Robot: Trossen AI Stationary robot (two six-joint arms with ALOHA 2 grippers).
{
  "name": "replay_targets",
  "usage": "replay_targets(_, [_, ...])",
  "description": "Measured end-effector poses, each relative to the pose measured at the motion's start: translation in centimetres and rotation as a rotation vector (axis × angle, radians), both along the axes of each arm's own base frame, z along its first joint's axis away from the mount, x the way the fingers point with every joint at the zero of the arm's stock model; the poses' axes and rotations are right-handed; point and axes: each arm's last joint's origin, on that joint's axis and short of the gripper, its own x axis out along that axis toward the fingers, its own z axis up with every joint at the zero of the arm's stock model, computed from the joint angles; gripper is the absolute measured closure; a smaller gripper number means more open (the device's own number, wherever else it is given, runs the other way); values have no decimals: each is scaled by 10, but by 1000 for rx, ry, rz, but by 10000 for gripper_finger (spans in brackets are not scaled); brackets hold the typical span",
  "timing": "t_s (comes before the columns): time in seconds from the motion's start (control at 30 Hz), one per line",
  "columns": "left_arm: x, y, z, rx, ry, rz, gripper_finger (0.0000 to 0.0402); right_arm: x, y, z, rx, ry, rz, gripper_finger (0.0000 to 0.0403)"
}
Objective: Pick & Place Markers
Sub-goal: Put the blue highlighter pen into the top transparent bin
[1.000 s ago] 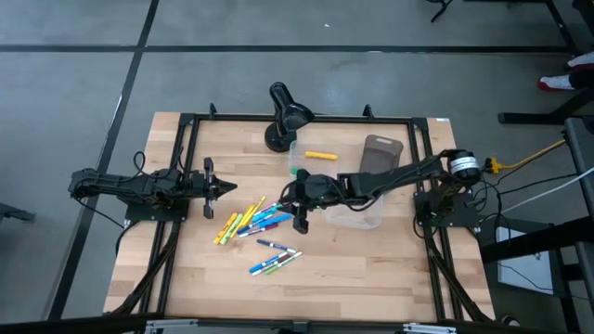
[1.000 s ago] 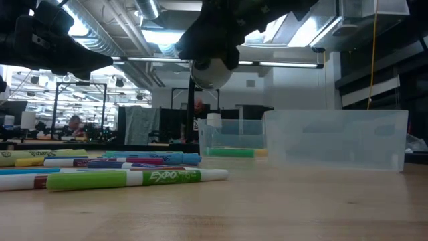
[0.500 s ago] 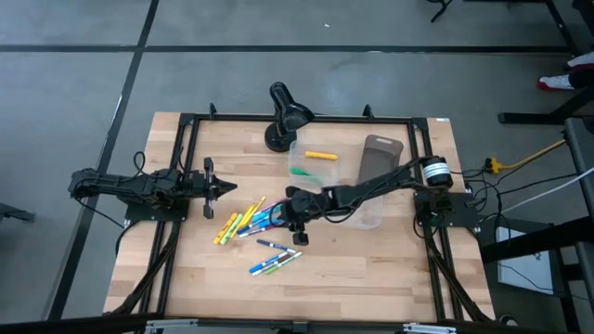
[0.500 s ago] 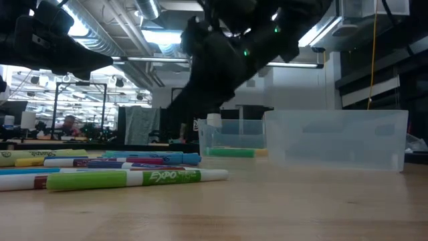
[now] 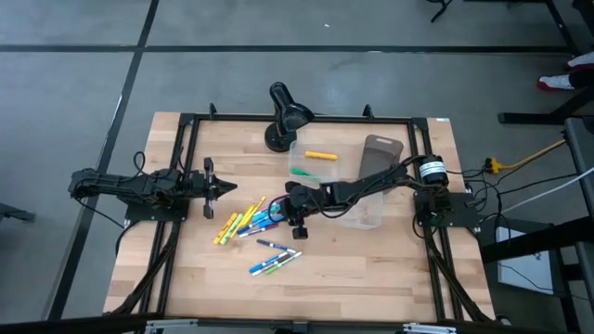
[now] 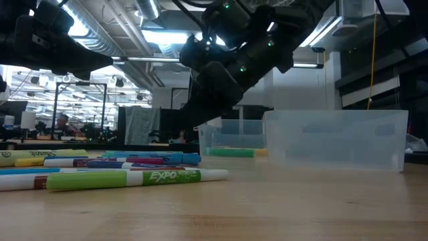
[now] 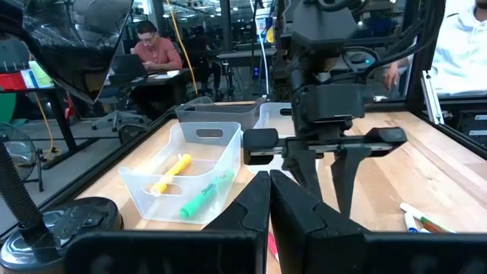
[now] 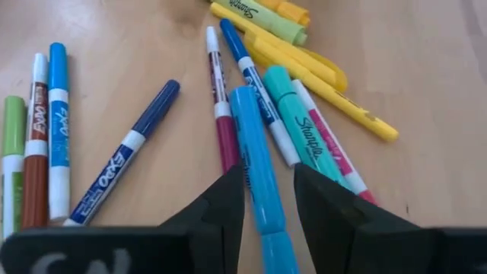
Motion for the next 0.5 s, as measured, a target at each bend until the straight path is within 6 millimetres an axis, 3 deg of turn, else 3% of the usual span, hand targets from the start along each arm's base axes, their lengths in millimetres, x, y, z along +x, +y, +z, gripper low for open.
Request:
replay_targets(0.23, [0, 0, 0, 0, 0, 0, 396, 0, 0, -1, -3, 2, 4, 287])
replay_targets(0.5, [0, 0, 0, 0, 0, 0, 396, 2, -1, -17, -38, 46, 7, 287])
